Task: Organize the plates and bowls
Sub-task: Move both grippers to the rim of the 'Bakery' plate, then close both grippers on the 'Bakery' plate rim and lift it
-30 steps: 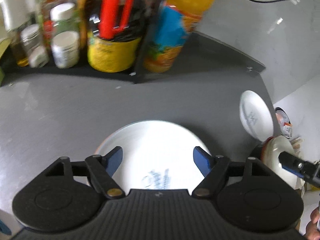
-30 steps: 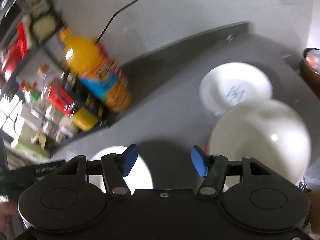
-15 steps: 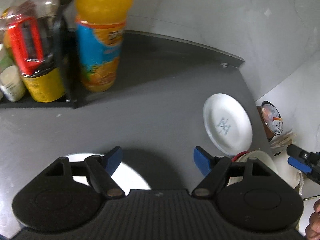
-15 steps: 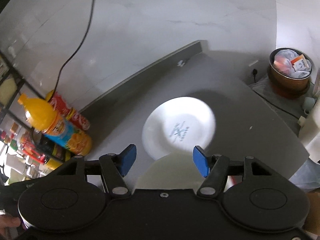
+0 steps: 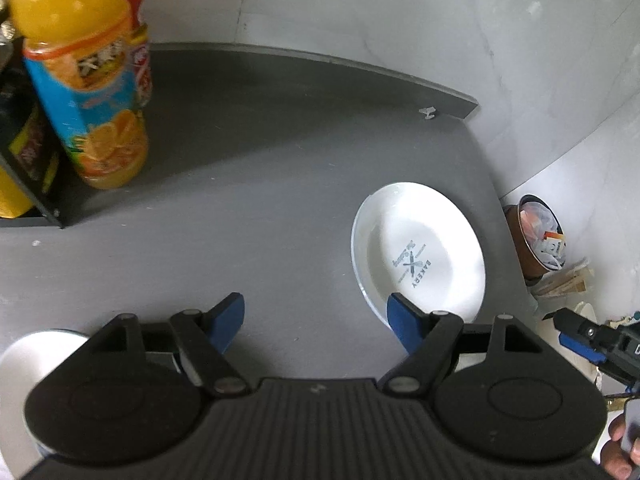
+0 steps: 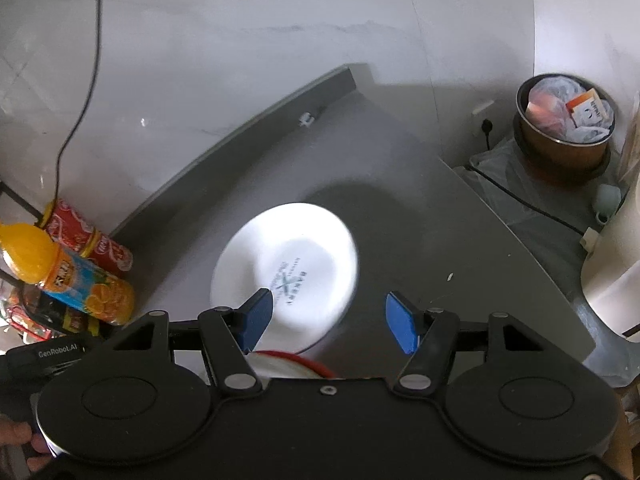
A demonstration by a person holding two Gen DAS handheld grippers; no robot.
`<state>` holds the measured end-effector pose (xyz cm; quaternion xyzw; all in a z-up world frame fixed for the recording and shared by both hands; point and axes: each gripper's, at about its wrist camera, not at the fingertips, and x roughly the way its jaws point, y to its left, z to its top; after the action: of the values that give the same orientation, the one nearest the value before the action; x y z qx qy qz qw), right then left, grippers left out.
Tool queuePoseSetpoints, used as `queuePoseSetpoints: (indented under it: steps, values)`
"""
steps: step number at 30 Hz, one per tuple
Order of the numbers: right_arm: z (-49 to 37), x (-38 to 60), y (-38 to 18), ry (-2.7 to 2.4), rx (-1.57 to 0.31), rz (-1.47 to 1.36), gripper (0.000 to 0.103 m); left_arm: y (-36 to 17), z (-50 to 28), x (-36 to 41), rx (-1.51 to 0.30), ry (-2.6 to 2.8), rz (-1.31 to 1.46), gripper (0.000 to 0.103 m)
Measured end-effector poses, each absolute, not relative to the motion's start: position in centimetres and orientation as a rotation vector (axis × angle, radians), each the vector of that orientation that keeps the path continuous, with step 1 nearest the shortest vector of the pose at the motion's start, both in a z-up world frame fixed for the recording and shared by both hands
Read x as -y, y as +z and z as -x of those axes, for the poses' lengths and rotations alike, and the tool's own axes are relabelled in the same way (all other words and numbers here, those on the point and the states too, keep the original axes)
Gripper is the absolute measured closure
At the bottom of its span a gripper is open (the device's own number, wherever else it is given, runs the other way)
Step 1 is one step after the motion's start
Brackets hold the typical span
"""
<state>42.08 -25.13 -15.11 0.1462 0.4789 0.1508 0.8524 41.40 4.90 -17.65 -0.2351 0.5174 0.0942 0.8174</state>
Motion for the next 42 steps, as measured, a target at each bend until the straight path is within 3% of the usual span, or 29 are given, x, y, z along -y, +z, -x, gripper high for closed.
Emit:
queuePoseSetpoints:
  steps: [8, 22, 32, 38, 42]
  values:
    - [-46.0, 25.5, -18.3, 0.381, -1.086, -0.271, 0.044, -20.3, -43.9, -3.6, -1.126, 0.227, 0.552, 0.036]
    - [-51.0, 23.9, -23.1, 0.491, -1.201, -0.179, 0.063, -25.0, -47.0, -3.3, -1.163, 0.293, 0.699, 0.067]
    - [-52.4, 23.1, -24.6, 0.532, -1.23, -0.182, 0.07, -26.6, -47.5, -3.6, -1.179, 0.302, 0.741, 0.076]
    - [-52.7, 22.7, -24.7, 0.549, -1.225, -0.188, 0.073, -26.8, -48.1, -3.6, -1.184, 0.276, 0.755, 0.087]
    - [-52.6, 22.2, -24.9, 0.568, -1.248, -0.185, 0.087, -26.8, -48.4, -3.4, -1.199, 0.261, 0.764, 0.093]
